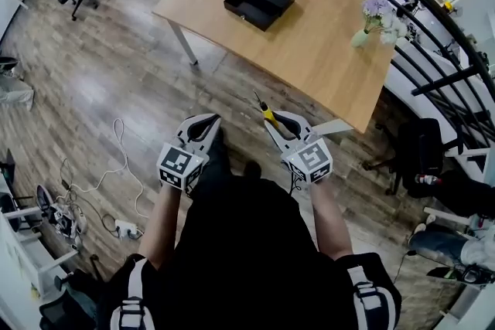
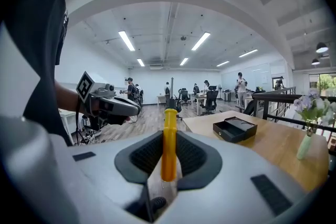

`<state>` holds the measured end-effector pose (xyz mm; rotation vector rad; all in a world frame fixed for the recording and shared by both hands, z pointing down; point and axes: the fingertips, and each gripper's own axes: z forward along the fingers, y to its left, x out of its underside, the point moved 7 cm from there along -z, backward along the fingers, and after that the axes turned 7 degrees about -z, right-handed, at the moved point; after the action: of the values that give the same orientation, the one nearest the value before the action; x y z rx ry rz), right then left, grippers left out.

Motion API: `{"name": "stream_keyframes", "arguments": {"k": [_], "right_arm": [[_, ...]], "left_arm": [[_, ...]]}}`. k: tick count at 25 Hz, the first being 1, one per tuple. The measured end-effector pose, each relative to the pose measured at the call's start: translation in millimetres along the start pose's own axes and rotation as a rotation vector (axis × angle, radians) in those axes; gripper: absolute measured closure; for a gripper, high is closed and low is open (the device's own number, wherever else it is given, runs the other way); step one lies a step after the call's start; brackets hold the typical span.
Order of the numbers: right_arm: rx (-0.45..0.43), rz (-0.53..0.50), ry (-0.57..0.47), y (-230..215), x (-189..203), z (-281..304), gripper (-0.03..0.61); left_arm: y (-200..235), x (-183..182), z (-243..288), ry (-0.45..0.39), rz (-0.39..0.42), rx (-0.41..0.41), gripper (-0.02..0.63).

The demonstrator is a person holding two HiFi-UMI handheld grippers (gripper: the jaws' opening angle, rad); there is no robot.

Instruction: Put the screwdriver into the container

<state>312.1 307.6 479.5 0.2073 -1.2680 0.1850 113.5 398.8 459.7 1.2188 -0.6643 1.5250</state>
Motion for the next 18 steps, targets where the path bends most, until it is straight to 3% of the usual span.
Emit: {"name": "stream_keyframes", "arguments": {"k": [18], "right_arm": [[0.056, 0.023, 0.044, -30, -1, 51, 0.491]], "left_arm": [[61, -18, 40, 0.035, 0.018, 0.064, 0.591]]}}
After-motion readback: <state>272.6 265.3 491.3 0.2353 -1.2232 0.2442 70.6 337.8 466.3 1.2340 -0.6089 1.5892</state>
